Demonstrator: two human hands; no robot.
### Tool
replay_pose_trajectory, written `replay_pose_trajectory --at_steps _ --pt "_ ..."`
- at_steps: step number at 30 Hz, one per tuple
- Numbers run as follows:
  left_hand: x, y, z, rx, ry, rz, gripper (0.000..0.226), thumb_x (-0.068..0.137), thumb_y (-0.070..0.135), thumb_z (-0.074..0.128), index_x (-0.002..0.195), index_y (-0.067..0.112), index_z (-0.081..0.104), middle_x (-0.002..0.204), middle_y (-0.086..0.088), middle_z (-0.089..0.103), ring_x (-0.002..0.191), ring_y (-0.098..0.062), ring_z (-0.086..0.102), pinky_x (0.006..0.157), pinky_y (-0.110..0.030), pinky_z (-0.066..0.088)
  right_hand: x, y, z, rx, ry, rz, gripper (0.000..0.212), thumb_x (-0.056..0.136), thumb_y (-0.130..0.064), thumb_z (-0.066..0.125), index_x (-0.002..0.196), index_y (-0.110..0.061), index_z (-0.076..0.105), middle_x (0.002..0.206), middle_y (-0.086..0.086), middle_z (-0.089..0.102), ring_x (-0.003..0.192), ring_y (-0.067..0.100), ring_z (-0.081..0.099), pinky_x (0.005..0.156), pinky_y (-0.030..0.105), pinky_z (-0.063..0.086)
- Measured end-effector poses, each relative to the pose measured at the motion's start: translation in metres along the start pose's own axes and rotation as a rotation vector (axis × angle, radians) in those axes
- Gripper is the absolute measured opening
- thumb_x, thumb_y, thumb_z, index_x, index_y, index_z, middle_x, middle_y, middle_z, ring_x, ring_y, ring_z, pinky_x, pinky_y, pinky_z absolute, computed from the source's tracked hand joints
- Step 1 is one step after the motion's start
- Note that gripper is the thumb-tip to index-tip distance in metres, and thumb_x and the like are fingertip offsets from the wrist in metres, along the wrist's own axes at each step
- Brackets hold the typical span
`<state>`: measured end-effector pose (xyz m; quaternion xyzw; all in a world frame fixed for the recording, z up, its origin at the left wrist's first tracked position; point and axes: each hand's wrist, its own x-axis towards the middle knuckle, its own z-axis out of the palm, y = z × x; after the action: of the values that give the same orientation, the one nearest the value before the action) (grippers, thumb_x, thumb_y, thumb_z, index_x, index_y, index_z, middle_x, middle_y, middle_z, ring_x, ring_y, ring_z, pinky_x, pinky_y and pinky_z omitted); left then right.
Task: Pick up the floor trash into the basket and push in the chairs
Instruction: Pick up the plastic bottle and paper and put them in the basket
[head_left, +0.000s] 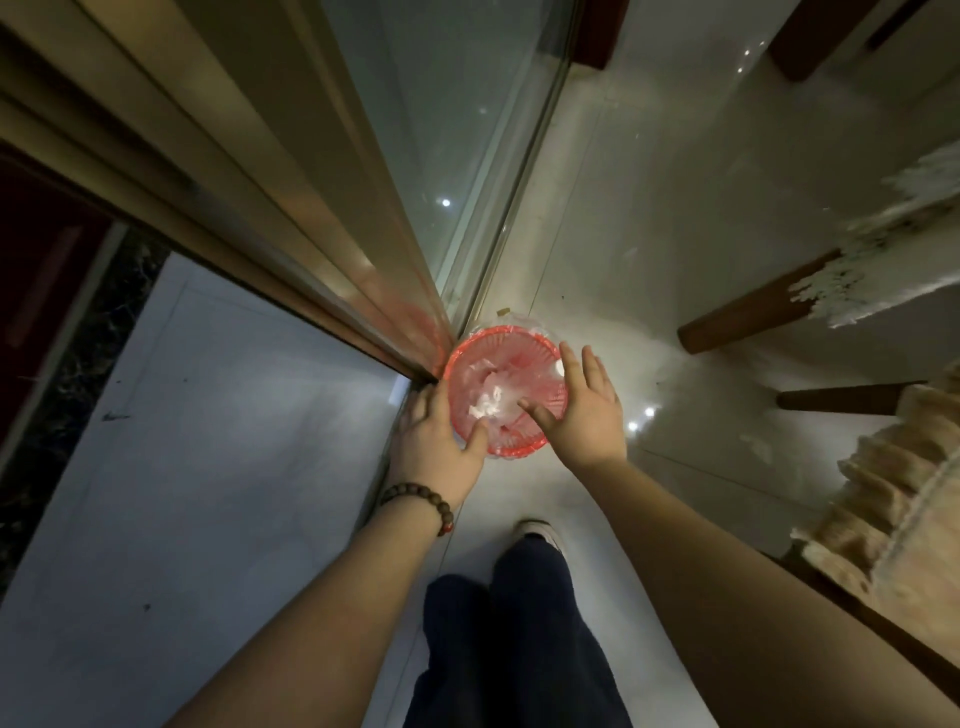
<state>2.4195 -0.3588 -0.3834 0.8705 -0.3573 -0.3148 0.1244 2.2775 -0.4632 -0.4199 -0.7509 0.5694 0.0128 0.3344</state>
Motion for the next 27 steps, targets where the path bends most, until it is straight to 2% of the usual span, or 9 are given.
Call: replay_pose_trajectory --at_steps 5,7,14,20,27 --pt "-0.051 0.045 -0.068 0.058 0.073 0.108 0.068 0.089 0.052 0.048 0.144 0.015 0.031 0.148 -0.007 0.037 0.139 -0.023 0.027 0.115 -0.043 0.026 -0.061 -0.042 -0.079 0.013 0.067 -0.029 0.079 0.086 -0.058 0.050 0.148 -0.025 0.014 0.158 0.006 0.011 0.145 0.022 0.003 0.118 0.043 0.010" --pt "-0.076 0.061 -0.096 0.069 0.091 0.143 0.066 0.089 0.051 0.049 0.142 0.014 0.034 0.147 -0.008 0.039 0.138 -0.024 0.029 0.114 -0.043 0.027 -0.090 -0.058 -0.113 0.013 0.087 -0.036 0.077 0.087 -0.056 0.050 0.148 -0.024 0.016 0.158 0.006 0.012 0.146 0.023 0.003 0.118 0.043 0.010" --pt "-0.159 0.111 -0.178 0.076 0.121 0.237 0.070 0.092 0.053 0.046 0.147 0.015 0.027 0.154 -0.006 0.029 0.144 -0.024 0.017 0.117 -0.044 0.020 -0.195 -0.096 -0.202 -0.018 0.191 -0.075 0.071 0.089 -0.055 0.048 0.147 -0.025 0.020 0.159 0.004 0.008 0.145 0.021 0.001 0.115 0.041 0.006" --pt "-0.209 0.124 -0.198 0.091 0.114 0.370 0.073 0.088 0.057 0.045 0.146 0.016 0.028 0.154 -0.004 0.030 0.145 -0.023 0.015 0.116 -0.042 0.017 -0.257 -0.106 -0.232 0.005 0.305 0.009 0.069 0.089 -0.059 0.043 0.146 -0.026 0.022 0.159 0.003 0.009 0.145 0.020 0.000 0.116 0.040 0.005" --pt "-0.246 0.145 -0.200 0.111 0.054 0.545 0.069 0.089 0.050 0.049 0.146 0.015 0.030 0.152 -0.006 0.033 0.144 -0.024 0.017 0.117 -0.043 0.018 -0.325 -0.107 -0.254 0.058 0.467 0.060 0.069 0.088 -0.053 0.050 0.146 -0.025 0.026 0.158 0.003 0.012 0.145 0.018 0.001 0.118 0.042 0.009"
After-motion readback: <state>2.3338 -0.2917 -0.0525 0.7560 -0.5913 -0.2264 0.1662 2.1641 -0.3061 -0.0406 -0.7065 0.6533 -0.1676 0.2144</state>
